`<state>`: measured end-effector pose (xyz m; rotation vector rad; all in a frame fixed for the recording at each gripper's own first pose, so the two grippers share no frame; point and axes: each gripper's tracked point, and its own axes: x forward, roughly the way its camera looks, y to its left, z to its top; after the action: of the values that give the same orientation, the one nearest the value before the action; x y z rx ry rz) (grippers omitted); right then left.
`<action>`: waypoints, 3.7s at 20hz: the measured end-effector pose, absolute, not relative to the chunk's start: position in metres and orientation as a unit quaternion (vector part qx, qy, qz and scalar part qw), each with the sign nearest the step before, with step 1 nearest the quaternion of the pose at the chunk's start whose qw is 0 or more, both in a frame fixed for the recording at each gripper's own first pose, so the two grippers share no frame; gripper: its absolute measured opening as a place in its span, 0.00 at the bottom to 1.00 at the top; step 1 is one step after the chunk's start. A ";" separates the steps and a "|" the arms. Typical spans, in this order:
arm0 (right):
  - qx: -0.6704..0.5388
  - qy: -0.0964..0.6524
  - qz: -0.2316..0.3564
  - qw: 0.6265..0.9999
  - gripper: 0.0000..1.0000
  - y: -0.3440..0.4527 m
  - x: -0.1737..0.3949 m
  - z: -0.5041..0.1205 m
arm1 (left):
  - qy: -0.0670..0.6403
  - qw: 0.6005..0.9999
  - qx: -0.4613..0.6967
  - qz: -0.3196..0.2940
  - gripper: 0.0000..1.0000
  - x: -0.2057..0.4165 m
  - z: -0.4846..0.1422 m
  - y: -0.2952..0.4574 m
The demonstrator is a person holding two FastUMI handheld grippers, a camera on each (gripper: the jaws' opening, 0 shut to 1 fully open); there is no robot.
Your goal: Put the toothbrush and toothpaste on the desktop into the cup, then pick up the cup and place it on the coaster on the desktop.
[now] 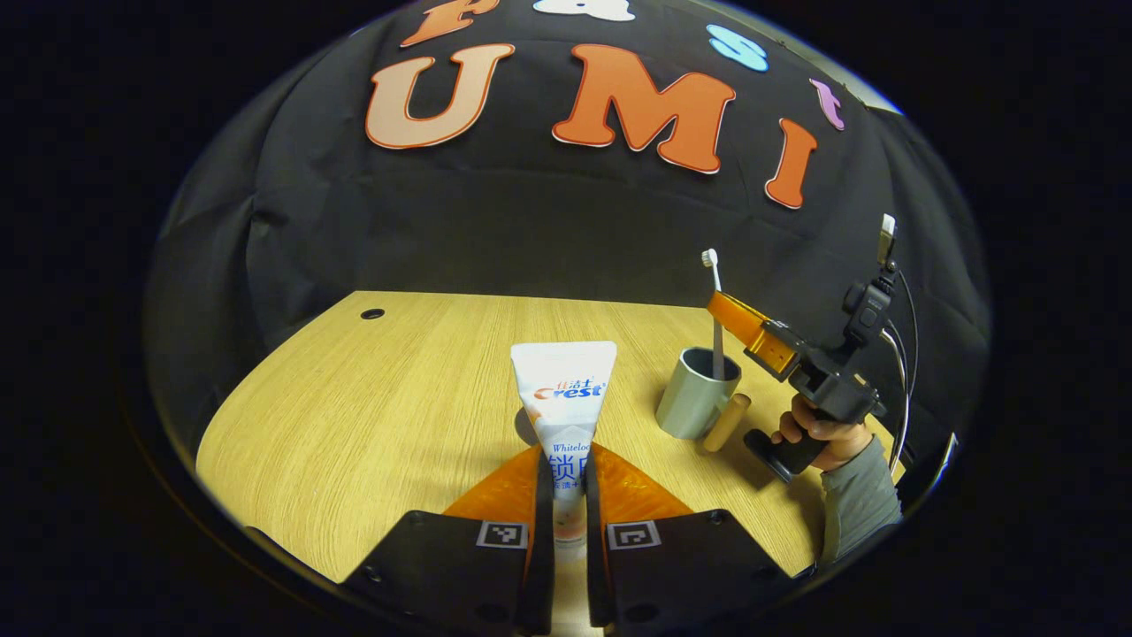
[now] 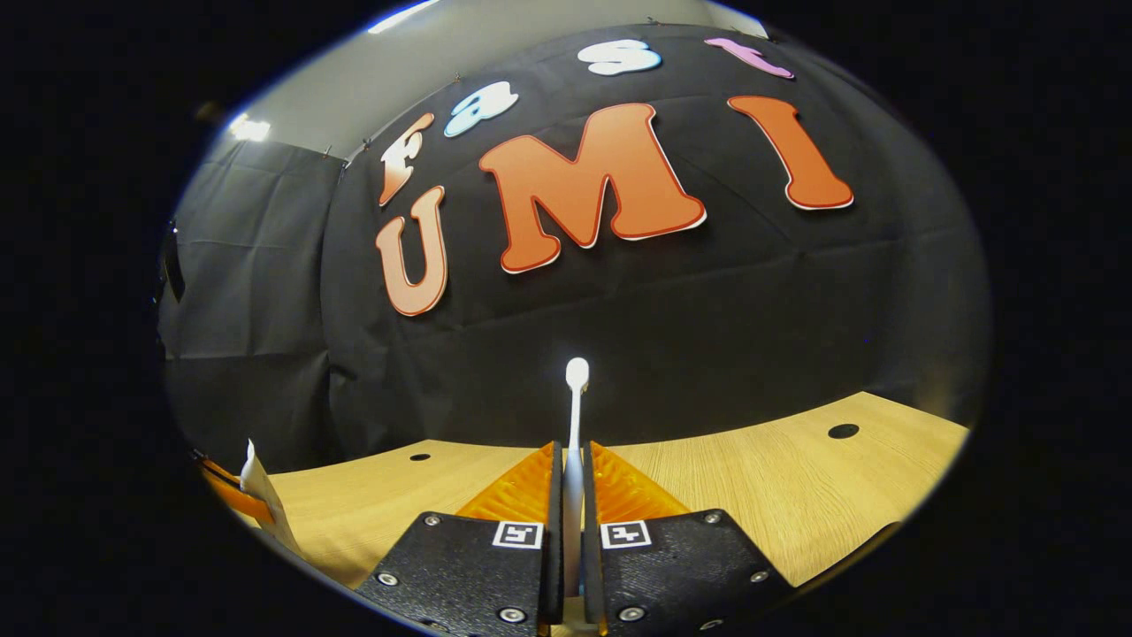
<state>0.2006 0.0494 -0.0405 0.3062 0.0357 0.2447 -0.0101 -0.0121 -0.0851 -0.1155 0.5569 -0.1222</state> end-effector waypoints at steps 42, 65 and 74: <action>0.069 0.069 0.079 0.992 0.55 -0.046 0.060 -0.046 | 0.065 0.968 -0.101 -0.222 0.18 0.098 -0.025 -0.132; 0.061 0.101 0.067 0.991 0.59 -0.044 0.046 -0.061 | 0.199 0.954 -0.093 -0.202 0.22 0.087 -0.098 -0.127; 0.038 0.112 0.082 0.990 0.61 -0.012 0.060 -0.054 | 0.130 0.975 -0.021 -0.177 0.50 0.064 -0.052 -0.094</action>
<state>0.0602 -0.0118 -0.0539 0.0768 0.2253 0.1655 0.0638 -0.0939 -0.0521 -0.0427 0.2615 -0.3568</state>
